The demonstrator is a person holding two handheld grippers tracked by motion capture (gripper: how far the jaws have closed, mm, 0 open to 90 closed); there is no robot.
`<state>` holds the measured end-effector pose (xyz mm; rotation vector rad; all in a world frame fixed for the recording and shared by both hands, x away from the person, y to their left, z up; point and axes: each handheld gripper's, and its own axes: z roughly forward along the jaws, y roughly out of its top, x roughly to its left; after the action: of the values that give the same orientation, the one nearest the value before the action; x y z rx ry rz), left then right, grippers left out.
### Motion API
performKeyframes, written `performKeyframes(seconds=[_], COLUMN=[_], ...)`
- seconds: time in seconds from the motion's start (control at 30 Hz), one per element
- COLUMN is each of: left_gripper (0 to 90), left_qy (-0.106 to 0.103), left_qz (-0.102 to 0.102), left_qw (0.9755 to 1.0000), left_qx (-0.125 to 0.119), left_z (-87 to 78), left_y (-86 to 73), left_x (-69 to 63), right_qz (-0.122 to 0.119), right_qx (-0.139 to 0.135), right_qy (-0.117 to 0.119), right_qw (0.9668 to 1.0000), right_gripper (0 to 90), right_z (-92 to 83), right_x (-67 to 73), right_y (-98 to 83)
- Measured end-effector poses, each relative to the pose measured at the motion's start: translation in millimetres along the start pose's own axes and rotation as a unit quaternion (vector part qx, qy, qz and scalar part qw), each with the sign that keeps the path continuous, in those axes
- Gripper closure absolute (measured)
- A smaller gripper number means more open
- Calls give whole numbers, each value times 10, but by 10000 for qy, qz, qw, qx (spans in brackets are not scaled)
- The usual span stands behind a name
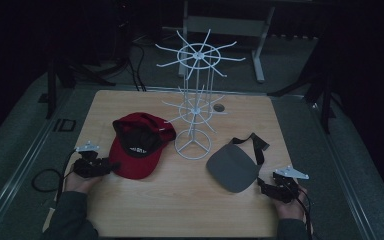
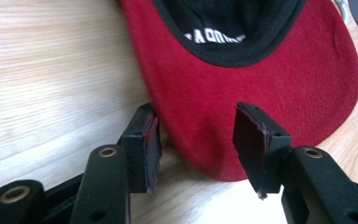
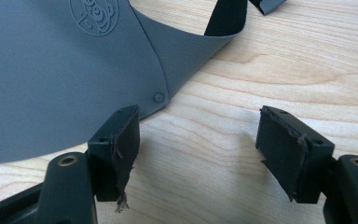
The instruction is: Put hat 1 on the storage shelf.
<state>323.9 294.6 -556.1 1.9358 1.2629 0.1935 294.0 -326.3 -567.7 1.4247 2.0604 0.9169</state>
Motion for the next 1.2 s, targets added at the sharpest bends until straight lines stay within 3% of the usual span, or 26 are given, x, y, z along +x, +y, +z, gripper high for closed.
performKeyframes(seconds=[0.23, 0.47, 0.5, 0.53, 0.57, 0.77, 0.87, 0.9, 1.0, 1.2], left_gripper=[524, 541, 630, 681, 705, 766, 820, 843, 855, 858], left_qy=[-340, -466, -633, -633, -629, -654, -545, -520, -502, -209], left_qz=[81, 282, 314, 314, 425, 315, 217, 163, 168, 196], left_qw=[9989, 9974, 9965, 9965, 9963, 9970, 9983, 9984, 9983, 9986], left_qx=[308, 474, 446, 446, 394, 267, 31, -153, -253, -444], left_z=[153, 218, 176, 176, 133, 96, 30, -9, -38, -98], left_y=[47, 98, 118, 118, 135, 149, 165, 168, 171, 199], left_x=[-38, -131, -155, -155, -195, -190, -186, -174, -184, -219], right_qz=[0, 0, 1, 1, -2, -5, -5, -6, -5, -6], right_qx=[0, 1, 2, 2, 1, 2, 2, 1, 2, 3], right_qy=[0, 2, 3, 3, 7, 13, 13, 14, 14, 14], right_qw=[10000, 10000, 10000, 10000, 10000, 10000, 10000, 10000, 10000, 10000], right_gripper=[301, 300, 299, 299, 297, 295, 295, 295, 295, 295], right_z=[0, 0, 0, 0, 0, 1, 1, 1, 1, 1], right_x=[0, 0, 0, 0, 1, 1, 1, 1, 1, 1], right_y=[0, 0, 0, 0, 0, 0, 0, 0, 0, 0])
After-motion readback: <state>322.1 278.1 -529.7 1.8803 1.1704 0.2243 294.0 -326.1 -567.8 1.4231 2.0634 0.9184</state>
